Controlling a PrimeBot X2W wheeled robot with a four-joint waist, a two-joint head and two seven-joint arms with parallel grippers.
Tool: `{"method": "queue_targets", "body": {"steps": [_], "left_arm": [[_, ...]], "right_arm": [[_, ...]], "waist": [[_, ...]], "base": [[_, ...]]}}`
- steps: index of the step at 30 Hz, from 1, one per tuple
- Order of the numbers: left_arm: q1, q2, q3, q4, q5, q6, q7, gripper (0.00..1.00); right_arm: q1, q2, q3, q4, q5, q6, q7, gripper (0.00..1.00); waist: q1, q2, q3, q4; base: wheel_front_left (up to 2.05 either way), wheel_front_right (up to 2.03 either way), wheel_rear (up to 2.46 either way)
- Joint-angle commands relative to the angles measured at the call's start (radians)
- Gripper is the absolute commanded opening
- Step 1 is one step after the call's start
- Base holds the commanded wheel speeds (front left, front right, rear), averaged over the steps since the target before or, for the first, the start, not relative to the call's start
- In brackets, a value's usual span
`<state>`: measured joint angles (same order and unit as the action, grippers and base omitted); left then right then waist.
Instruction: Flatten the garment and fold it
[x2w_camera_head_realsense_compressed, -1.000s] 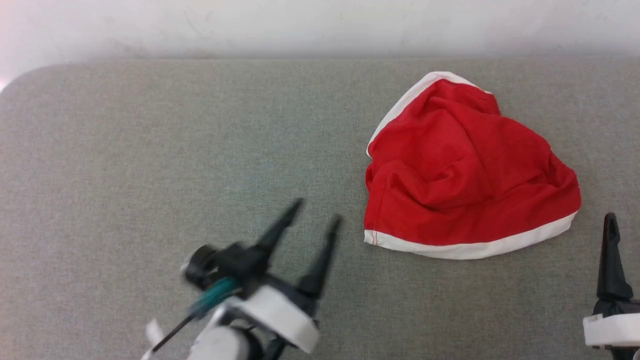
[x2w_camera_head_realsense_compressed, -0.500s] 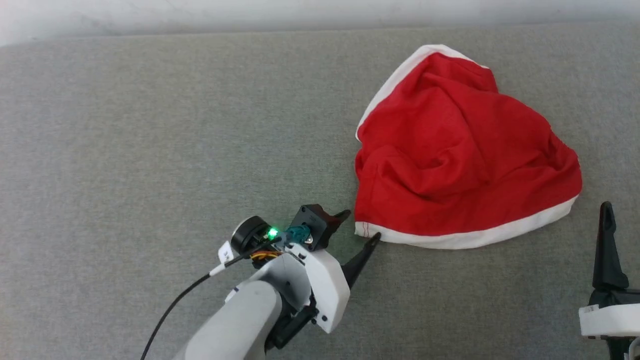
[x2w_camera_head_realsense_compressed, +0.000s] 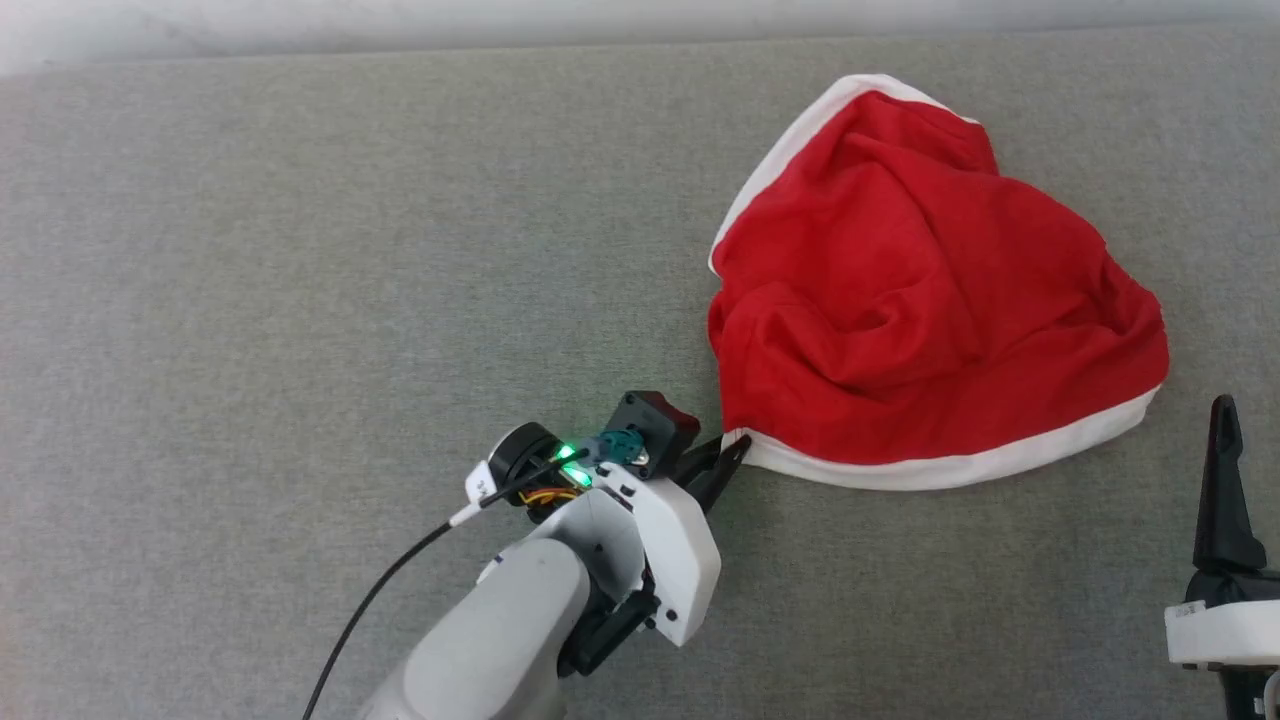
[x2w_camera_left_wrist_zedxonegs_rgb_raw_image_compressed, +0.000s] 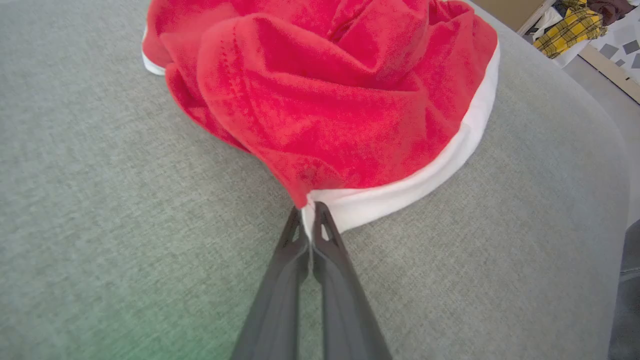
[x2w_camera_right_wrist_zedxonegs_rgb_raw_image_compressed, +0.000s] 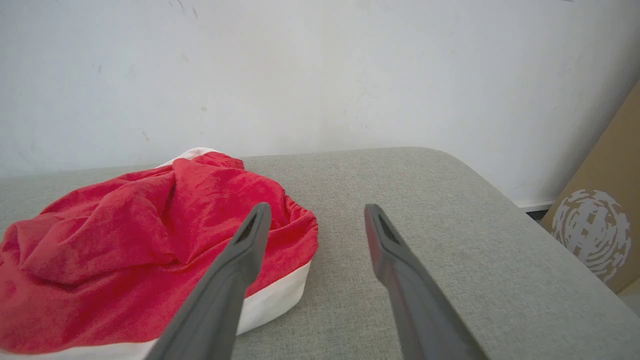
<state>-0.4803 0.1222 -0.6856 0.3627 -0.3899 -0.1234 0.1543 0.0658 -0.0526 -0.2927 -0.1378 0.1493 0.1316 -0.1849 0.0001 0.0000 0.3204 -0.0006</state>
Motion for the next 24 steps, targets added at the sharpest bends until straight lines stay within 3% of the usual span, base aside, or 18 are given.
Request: {"method": "queue_targets", "body": {"steps": [1,8,16,24], "left_arm": [[-0.005,-0.001,0.004,-0.001,-0.016,-0.002,-0.01,0.0],[0.068,0.06,0.09,-0.123,-0.099,0.027,-0.02,0.0],[0.316,0.203,0.246,-0.347,-0.216,0.126,-0.01,0.0],[0.483,0.223,0.315,-0.451,-0.294,0.165,-0.05,0.0]], "right_arm": [[-0.009,0.002,-0.002,0.001,-0.005,-0.001,0.002,1.0],[0.001,0.002,0.001,-0.005,-0.014,-0.001,0.02,1.0],[0.014,0.002,0.002,-0.015,-0.019,-0.001,0.047,1.0],[0.034,0.002,0.031,-0.007,-0.025,-0.001,0.11,1.0]], "waist": [[-0.0001,0.0,-0.011,0.012],[-0.0001,0.0,-0.044,0.052],[-0.0001,0.0,-0.053,0.079],[-0.0001,0.0,-0.057,0.098]], "base": [[0.0,0.0,0.0],[0.0,0.0,0.0],[0.0,0.0,0.0],[0.0,0.0,0.0]]}}
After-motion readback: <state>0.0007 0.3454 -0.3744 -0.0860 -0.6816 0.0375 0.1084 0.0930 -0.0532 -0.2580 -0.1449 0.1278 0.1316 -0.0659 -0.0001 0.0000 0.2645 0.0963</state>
